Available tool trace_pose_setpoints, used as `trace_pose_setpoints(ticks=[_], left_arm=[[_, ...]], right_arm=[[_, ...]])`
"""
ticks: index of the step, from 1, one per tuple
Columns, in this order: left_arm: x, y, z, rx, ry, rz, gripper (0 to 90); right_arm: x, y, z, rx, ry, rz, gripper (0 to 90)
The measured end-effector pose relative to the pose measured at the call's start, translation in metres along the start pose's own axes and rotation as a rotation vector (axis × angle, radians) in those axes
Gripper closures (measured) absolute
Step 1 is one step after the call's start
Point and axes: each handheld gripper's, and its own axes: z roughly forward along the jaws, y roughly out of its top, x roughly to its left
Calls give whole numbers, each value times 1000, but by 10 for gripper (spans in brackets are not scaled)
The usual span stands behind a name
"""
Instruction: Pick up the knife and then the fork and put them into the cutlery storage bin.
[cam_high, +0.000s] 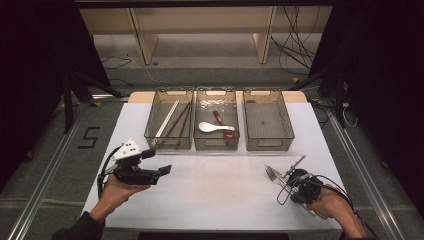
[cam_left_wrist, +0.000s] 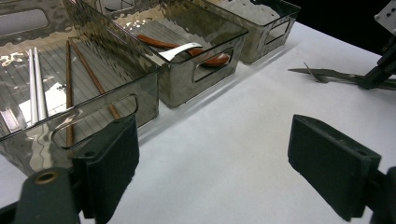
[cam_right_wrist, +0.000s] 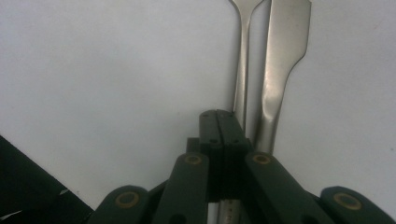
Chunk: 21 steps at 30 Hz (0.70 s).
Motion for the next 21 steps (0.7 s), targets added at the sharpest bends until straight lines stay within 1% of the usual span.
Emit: trace_pose_setpoints(ticks=[5, 7, 8, 10, 11, 12, 13, 15, 16, 18, 20, 21], left_arm=[[0, 0, 0, -4, 0, -1, 160], [0, 0, 0, -3, -1, -1, 160], [0, 0, 0, -3, -1, 0, 160], [-1, 0, 0, -4, -1, 0, 160], [0, 0, 0, -4, 0, 0, 160], [0, 0, 0, -3, 0, -1, 160], [0, 0, 0, -1, 0, -1, 160], [0, 0, 0, 0, 0, -1, 160], [0, 0, 1, 0, 0, -2, 160], [0, 0, 1, 0, 0, -1, 160], [-1, 0, 1, 1, 0, 0, 160], [0, 0, 1, 0, 0, 0, 160]], right_arm=[[-3, 0, 0, -6, -11, 6, 900], [-2, 0, 0, 1, -14, 7, 900], [-2, 0, 0, -2, -15, 1, 900], [-1, 0, -2, -12, -21, 2, 900], [-1, 0, -4, -28, -15, 1, 873], [-1, 0, -9, -60, 2, 7, 830], [-2, 0, -14, -86, 8, 14, 796], [-2, 0, -23, -122, -5, 16, 742], [-3, 0, -26, -141, -17, 13, 690], [-5, 0, -29, -152, -36, 31, 596], [-9, -1, -28, -140, -65, 43, 533], [-10, -1, -27, -136, -66, 48, 515]])
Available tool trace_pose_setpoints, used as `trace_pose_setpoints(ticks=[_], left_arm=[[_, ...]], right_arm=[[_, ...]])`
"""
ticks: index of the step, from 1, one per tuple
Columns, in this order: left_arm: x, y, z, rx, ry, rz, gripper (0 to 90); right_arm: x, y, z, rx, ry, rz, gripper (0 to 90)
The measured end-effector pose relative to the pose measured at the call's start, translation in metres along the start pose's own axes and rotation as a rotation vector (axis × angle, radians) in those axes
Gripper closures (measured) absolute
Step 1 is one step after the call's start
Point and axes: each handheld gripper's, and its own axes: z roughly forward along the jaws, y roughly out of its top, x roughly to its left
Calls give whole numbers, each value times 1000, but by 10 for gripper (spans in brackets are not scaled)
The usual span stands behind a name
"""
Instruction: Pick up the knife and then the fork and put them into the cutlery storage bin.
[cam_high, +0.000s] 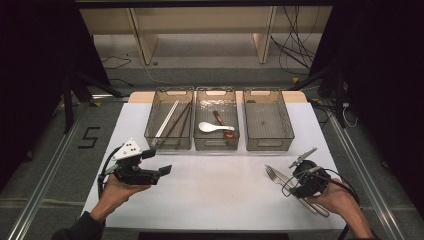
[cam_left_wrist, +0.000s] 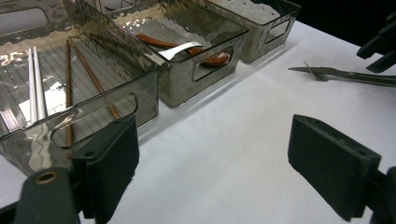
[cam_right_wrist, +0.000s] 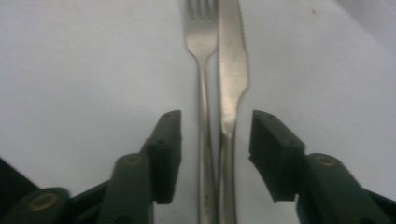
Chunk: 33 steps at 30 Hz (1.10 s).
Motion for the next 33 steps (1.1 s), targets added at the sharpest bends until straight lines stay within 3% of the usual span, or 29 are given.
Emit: trace_pose_setpoints(ticks=[5, 11, 23, 33], left_arm=[[0, 0, 1, 0, -1, -1, 160], [0, 0, 1, 0, -1, -1, 160], [0, 0, 1, 1, -2, 0, 160], [-1, 0, 1, 1, -2, 2, 160]], right_arm=[[-11, -3, 10, 47, -17, 33, 441], [-20, -5, 20, 88, -14, 49, 440], [-20, -3, 29, 133, -15, 16, 580], [-23, 0, 31, 161, 41, 37, 690]])
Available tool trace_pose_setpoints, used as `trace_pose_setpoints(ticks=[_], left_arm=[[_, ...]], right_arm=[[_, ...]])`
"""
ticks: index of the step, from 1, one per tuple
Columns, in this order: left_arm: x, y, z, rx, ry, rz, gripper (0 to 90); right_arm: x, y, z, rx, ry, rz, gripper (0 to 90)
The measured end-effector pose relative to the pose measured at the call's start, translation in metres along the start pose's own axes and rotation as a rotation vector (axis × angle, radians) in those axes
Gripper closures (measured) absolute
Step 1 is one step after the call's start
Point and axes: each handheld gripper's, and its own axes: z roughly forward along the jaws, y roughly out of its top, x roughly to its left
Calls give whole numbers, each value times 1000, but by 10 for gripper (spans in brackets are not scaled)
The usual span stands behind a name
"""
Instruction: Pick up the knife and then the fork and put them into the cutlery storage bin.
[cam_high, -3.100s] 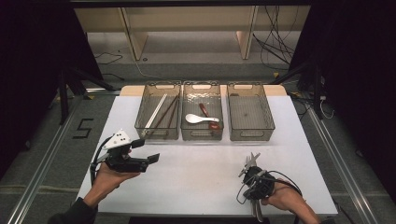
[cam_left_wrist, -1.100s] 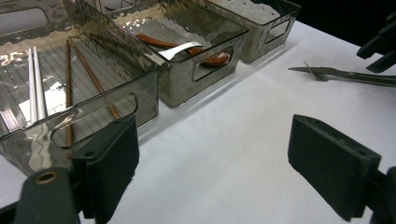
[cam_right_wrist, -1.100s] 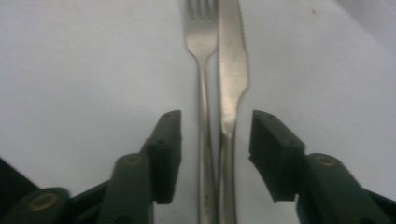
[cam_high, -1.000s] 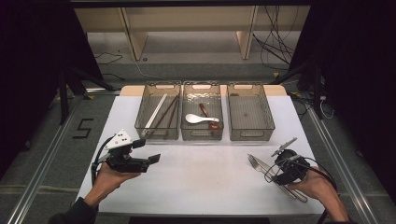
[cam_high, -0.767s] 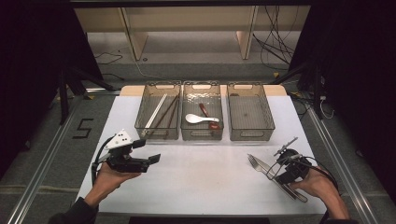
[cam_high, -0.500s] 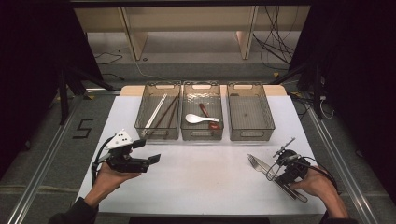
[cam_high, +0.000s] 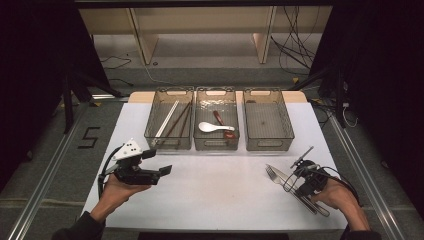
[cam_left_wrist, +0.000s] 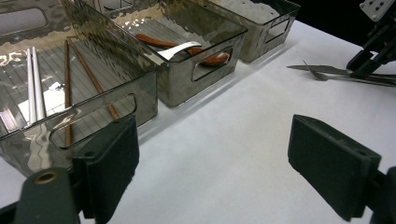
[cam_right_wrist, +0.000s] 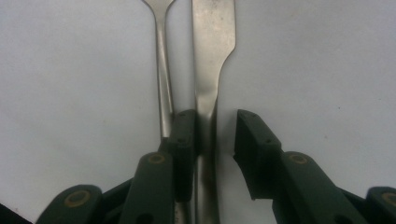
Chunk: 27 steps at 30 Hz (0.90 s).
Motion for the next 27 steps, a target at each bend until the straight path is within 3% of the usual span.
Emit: trace_pose_setpoints(ticks=[12, 27], left_arm=[[0, 0, 0, 3, 1, 2, 160], [0, 0, 0, 0, 2, -1, 161]], right_arm=[[0, 6, 0, 48, 14, -16, 803], [1, 4, -4, -1, 11, -36, 808]])
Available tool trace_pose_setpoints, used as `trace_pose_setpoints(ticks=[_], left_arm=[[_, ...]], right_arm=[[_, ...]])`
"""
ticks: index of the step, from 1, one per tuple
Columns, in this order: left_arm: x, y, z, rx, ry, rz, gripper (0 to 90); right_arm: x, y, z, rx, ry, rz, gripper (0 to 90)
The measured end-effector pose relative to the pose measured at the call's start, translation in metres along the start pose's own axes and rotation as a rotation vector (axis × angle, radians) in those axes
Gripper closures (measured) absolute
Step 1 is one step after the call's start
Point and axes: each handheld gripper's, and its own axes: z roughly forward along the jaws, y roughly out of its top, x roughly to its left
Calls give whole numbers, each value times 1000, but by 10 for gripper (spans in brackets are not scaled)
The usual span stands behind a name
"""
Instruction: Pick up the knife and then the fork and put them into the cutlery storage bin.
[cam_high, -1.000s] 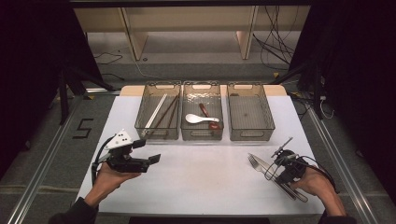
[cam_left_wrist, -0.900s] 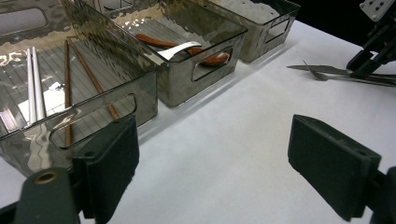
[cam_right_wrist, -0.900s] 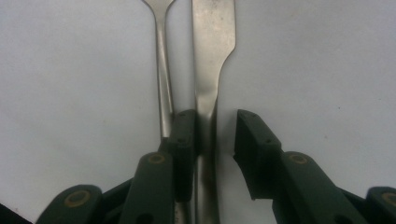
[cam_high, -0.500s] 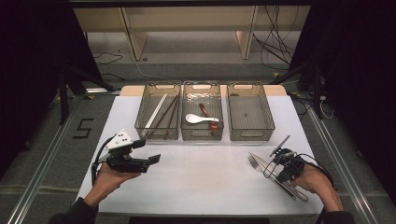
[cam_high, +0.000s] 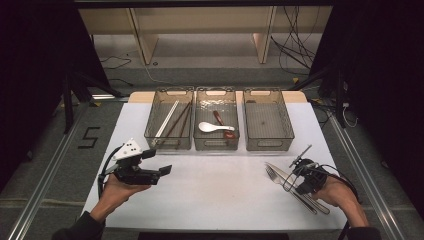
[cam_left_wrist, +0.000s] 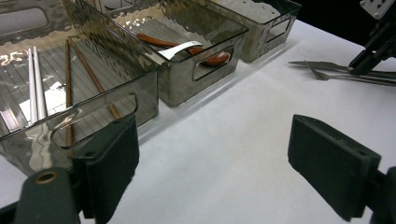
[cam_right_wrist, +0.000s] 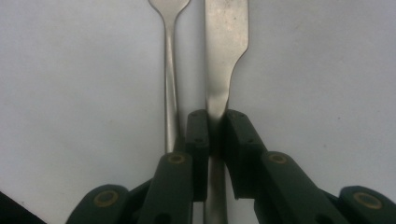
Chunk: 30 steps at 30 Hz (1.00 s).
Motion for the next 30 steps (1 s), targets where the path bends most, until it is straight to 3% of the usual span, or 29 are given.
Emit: trace_pose_setpoints(ticks=[7, 16, 25, 30], left_arm=[[0, 0, 0, 0, 0, -1, 161], [0, 0, 0, 0, 0, -1, 161], [1, 0, 0, 4, 3, -1, 161], [1, 0, 0, 2, 6, -2, 161]], right_arm=[[2, 0, -5, -28, 23, -1, 809], [6, -2, -18, -105, 58, 1, 810], [8, 1, -41, -225, 87, -8, 811], [3, 13, -54, -290, 94, 6, 810]])
